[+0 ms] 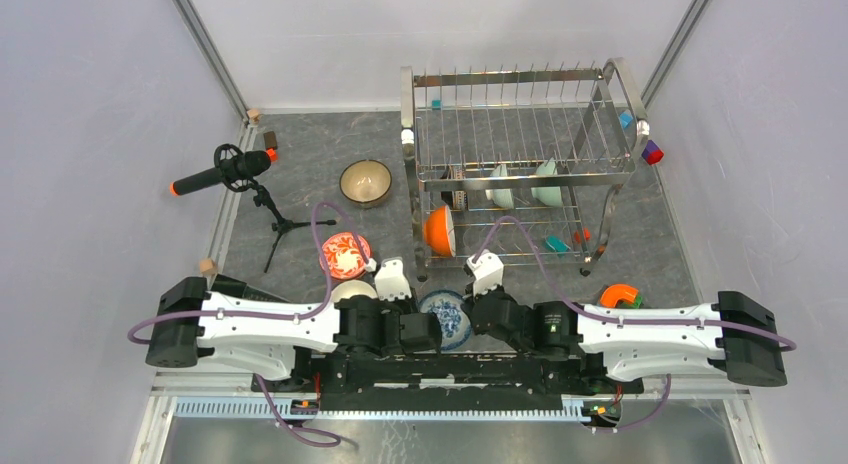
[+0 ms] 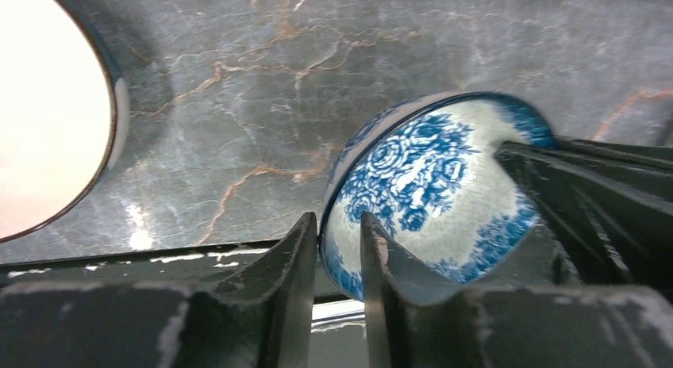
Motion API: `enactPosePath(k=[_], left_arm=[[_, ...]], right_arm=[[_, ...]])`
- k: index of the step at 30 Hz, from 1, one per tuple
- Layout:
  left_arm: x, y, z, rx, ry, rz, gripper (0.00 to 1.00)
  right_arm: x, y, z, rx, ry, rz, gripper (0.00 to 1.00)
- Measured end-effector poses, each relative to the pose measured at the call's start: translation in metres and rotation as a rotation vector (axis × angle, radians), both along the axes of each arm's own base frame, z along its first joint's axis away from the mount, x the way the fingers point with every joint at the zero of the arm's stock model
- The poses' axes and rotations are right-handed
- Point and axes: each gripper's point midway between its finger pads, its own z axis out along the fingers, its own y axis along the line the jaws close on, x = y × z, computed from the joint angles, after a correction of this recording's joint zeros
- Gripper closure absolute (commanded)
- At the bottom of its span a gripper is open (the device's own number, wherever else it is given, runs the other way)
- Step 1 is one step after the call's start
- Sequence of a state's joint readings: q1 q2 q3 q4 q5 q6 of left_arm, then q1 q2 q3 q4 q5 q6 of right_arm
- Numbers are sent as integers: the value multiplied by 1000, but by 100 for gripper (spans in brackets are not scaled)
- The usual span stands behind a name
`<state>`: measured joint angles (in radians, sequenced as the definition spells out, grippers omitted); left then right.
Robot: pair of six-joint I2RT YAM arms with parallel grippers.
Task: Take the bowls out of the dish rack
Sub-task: Place the bowl at the center of the board.
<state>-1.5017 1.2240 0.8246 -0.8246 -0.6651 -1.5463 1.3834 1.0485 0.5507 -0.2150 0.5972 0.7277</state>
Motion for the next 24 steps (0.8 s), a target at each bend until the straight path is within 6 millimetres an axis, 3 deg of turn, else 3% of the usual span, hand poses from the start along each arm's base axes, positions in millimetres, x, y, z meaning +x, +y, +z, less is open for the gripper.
enactPosePath(k=[6, 11, 18, 24], left_arm=[[2, -11, 17, -98, -19, 1, 38], [2, -14, 24, -127, -23, -2, 19], [6, -10, 48, -186, -71, -30, 13], [21, 5, 73, -197, -189, -29, 10]], right_arm=[[-3, -20, -14, -130, -6, 33, 100], [-4, -34, -12, -180, -17, 51, 100], [1, -73, 11, -250, -73, 12, 100], [9, -98, 39, -281, -128, -48, 100]])
